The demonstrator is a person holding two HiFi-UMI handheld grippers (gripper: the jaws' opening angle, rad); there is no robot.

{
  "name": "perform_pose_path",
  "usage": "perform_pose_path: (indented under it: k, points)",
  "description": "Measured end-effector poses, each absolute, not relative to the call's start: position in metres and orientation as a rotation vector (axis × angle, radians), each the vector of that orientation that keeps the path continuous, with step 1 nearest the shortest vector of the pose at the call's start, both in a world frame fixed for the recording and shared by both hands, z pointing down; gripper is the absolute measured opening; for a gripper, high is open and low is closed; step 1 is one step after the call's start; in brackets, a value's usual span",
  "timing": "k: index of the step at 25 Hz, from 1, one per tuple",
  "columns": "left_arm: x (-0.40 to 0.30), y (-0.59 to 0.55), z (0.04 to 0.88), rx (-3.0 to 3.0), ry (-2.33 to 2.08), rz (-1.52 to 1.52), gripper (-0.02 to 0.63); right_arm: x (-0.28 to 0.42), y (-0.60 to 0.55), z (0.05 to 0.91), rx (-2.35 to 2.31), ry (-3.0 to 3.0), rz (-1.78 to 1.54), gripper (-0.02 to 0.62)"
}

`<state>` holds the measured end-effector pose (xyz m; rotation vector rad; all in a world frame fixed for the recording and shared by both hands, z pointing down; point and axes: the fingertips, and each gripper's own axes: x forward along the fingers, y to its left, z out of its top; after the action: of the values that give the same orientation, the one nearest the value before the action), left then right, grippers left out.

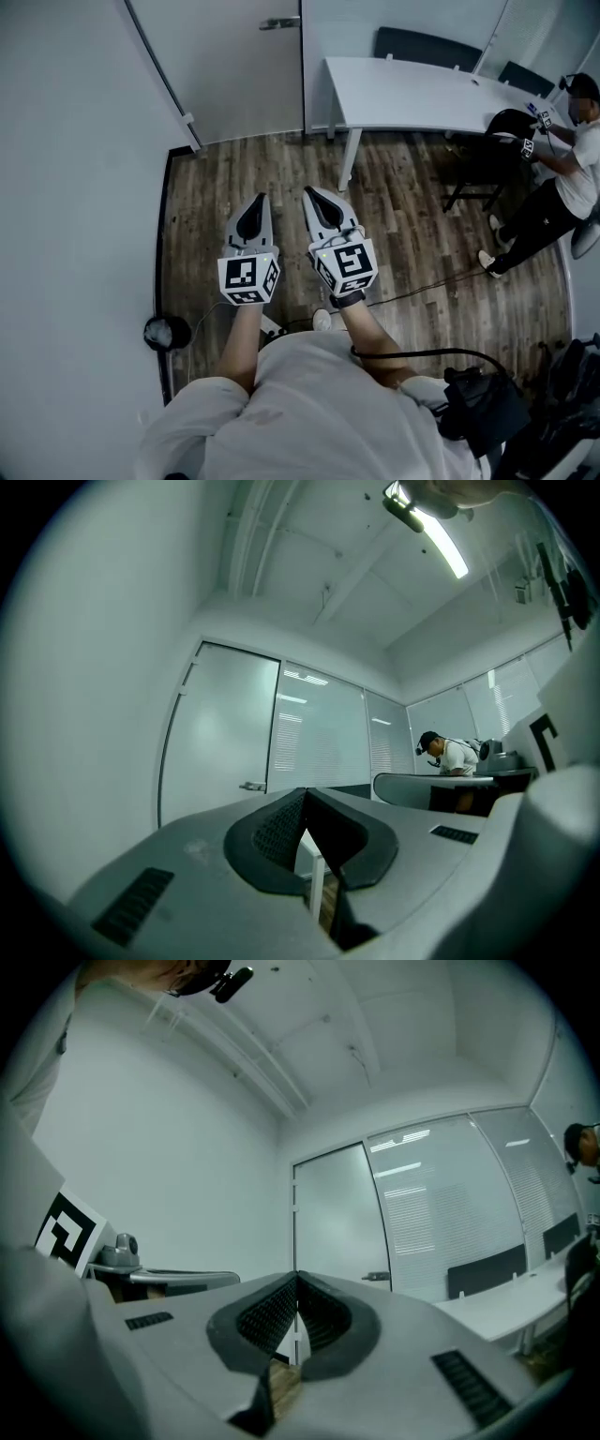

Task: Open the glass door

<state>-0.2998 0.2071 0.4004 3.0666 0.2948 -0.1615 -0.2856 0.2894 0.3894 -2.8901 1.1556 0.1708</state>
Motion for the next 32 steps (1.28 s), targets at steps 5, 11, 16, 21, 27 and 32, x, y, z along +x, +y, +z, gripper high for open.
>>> perform_pose_path:
  k: [5, 11, 16, 21, 27, 32]
  points:
    - [-0.262, 0.224, 0.412, 3.117, 0.263, -0.076, 0.005, -0.238, 0.304, 0.411, -2.872, 1.155, 0.063, 0.002]
    - [-0.209, 0.214, 0.416, 3.127, 0.241, -0.016, 0.005, -0.188, 0.288, 0.421, -2.829, 1.202, 0.002, 0.002]
    - [-0.148, 0.203, 0.418, 3.1, 0.295, -0.049, 0.005, -0.133, 0.279, 0.425, -2.887, 1.166, -0.008, 0.002]
    - [-0.062, 0.203, 0.419, 3.053, 0.368, -0.072, 0.005, -0.054, 0.282, 0.423, -2.952, 1.101, -0.028, 0.002]
    - [0.038, 0.145, 0.387, 3.013, 0.376, -0.175, 0.005, 0.05, 0.241, 0.403, -3.019, 0.927, -0.031, 0.002]
    - [0.091, 0.102, 0.403, 2.984, 0.394, -0.2, 0.005, 0.111, 0.205, 0.411, -3.067, 0.781, -0.004, 0.002]
